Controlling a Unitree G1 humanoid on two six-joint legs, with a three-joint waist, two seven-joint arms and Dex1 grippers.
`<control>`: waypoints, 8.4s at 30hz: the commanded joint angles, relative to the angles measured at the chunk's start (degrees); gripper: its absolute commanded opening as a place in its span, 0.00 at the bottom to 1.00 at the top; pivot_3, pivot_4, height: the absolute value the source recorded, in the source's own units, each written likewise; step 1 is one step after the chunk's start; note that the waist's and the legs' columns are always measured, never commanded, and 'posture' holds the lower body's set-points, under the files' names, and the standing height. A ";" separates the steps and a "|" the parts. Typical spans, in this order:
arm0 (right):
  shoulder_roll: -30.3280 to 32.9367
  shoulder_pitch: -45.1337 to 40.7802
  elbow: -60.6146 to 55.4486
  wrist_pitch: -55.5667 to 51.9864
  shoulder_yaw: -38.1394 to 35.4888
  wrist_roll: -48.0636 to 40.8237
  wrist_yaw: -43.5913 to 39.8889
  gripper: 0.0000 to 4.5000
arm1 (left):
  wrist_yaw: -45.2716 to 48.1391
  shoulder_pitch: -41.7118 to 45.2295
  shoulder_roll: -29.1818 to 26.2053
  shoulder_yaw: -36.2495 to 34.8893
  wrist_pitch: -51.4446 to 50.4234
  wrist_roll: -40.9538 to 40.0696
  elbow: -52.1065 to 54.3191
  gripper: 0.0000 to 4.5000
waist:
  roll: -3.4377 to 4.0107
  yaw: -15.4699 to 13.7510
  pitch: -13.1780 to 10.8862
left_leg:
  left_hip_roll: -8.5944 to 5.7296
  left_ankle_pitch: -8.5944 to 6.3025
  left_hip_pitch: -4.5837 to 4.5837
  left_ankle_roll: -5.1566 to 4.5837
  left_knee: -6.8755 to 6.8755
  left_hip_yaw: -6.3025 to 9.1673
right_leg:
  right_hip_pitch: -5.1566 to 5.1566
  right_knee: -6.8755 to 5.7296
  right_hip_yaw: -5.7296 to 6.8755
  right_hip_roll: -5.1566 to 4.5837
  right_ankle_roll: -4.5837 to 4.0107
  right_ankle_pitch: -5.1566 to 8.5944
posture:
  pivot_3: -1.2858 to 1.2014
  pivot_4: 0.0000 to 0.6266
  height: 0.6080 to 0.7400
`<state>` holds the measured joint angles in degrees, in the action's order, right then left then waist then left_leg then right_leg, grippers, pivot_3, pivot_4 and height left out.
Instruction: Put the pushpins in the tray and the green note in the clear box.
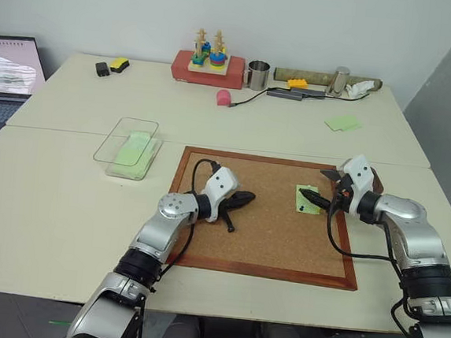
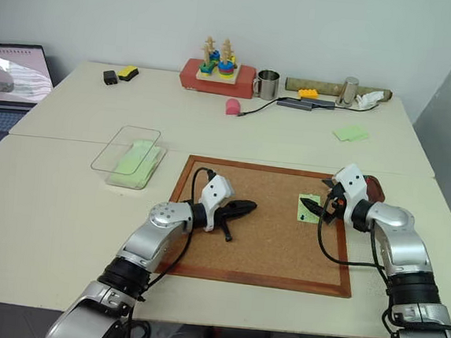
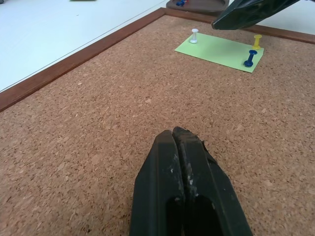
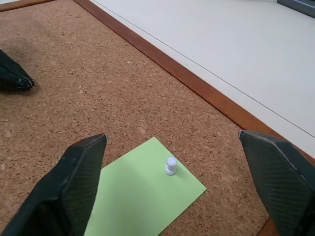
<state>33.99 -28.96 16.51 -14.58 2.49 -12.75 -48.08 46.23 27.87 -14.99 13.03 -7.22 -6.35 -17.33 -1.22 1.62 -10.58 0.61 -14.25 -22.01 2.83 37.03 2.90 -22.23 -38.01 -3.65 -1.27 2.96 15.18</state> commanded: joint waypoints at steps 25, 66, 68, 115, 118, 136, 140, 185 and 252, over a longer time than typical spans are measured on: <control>-1.98 -0.77 2.49 4.27 -0.45 1.37 -2.09 0.01 | -0.80 -1.30 0.41 1.11 -2.67 1.00 1.91 0.00 | 0.00 0.04 0.00 | 0.00 0.00 0.00 0.00 -0.01 0.00 | 0.00 0.00 0.00 0.00 0.00 0.00 | 0.52 0.24 1.00; 3.98 -3.32 13.04 7.31 -6.74 13.74 21.57 0.21 | -0.55 -0.82 0.86 1.59 -3.31 2.56 1.43 0.00 | 0.07 0.06 0.04 | -0.03 0.00 0.02 0.00 -0.03 -0.07 | 0.00 0.03 -0.08 -0.01 0.00 0.00 | 0.52 0.24 1.00; 3.88 -3.50 13.02 7.56 -7.24 13.04 21.55 0.29 | -0.55 -0.94 0.84 1.58 -3.27 2.63 1.42 0.00 | 0.07 0.06 0.04 | -0.03 0.00 0.03 0.00 -0.03 -0.07 | 0.01 0.03 -0.08 -0.01 0.00 0.00 | 0.52 0.24 1.00; 0.44 16.74 -17.08 -4.58 -4.82 -4.01 2.46 0.36 | 0.88 -1.15 -1.44 2.40 -3.23 3.23 2.17 0.00 | 0.13 0.11 0.07 | 0.01 -0.01 0.04 0.00 -0.04 0.01 | 0.05 0.06 -0.02 0.03 0.25 0.14 | 0.52 0.24 1.00; 0.33 16.90 -17.10 -4.70 -5.02 -4.20 2.57 0.21 | 0.97 -1.32 -1.57 2.40 -3.25 3.19 2.38 0.00 | 0.13 0.10 0.07 | 0.01 -0.01 0.04 0.00 -0.05 0.00 | 0.04 0.06 -0.03 0.03 0.25 0.14 | 0.52 0.24 1.00; -0.17 17.06 -23.73 -8.83 -9.06 -10.06 2.95 0.01 | 0.88 -1.52 -1.78 2.47 -3.67 3.35 2.64 0.00 | 0.13 0.10 0.07 | 0.01 -0.01 0.02 0.00 -0.06 0.01 | 0.02 0.06 -0.02 0.03 0.25 0.14 | 0.52 0.24 1.00; -0.16 16.67 -25.31 -11.49 -10.91 -12.90 3.09 0.01 | 0.79 -1.52 -1.55 2.70 -3.80 3.46 2.75 0.00 | 0.13 0.11 0.07 | 0.01 -0.01 0.01 0.00 -0.06 0.00 | 0.01 0.06 -0.04 0.03 0.26 0.15 | 0.52 0.24 1.00; 2.28 5.55 -7.37 0.62 -14.38 3.11 19.95 0.78 | 0.46 -1.95 -1.33 2.84 -3.69 3.70 2.95 0.00 | 0.13 0.21 0.07 | 0.00 0.00 0.02 -0.01 -0.07 -0.06 | 0.01 0.07 -0.08 0.02 0.07 0.03 | 0.52 0.24 1.00; -4.44 18.05 -24.79 -0.74 -2.40 -4.34 4.26 0.01 | 0.51 -2.12 -1.75 3.67 -3.79 3.60 3.36 0.00 | 0.09 0.12 0.06 | 0.02 -0.01 0.02 0.00 -0.06 0.00 | 0.03 0.09 -0.03 0.03 0.26 0.15 | 0.52 0.24 1.00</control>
<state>29.12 -10.02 -2.70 -15.72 1.31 -15.20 -42.87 46.56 27.10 -16.67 15.40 -9.95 -3.76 -13.65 -1.13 1.74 -10.52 0.62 -14.26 -21.98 2.83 36.97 2.89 -22.20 -37.92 -3.69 -1.24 3.23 15.33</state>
